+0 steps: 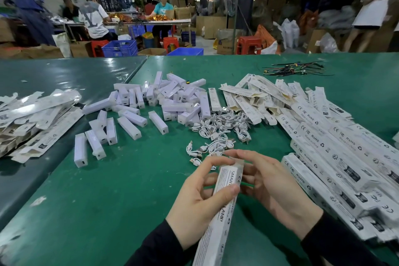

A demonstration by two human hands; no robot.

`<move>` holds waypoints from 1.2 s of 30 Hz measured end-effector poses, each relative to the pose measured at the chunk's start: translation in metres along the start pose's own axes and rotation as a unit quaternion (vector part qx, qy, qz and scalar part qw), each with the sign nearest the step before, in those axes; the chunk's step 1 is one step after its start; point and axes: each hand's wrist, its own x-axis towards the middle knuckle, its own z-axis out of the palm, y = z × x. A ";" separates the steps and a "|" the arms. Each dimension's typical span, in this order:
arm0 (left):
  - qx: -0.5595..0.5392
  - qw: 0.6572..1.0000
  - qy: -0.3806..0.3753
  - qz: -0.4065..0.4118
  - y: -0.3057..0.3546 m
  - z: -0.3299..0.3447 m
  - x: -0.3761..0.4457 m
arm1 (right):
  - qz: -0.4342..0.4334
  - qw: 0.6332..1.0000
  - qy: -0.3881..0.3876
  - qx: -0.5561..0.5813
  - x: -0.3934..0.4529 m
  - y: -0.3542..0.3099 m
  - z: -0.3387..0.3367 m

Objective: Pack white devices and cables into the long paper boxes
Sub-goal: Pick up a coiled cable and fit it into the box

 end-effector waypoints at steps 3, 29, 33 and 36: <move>0.021 1.000 0.009 -0.007 -0.002 0.001 0.000 | 0.004 1.000 0.001 0.003 0.002 0.002 -0.002; -0.031 0.998 0.025 -0.052 -0.010 -0.002 0.002 | 0.004 0.999 -0.034 -0.040 0.003 0.005 -0.002; -0.028 0.998 0.017 -0.054 -0.010 -0.004 0.001 | -0.019 0.996 -0.034 -0.082 0.002 0.009 -0.003; -0.028 0.998 0.022 -0.049 -0.009 -0.007 0.001 | -0.070 0.987 -0.029 -0.140 0.002 0.011 -0.002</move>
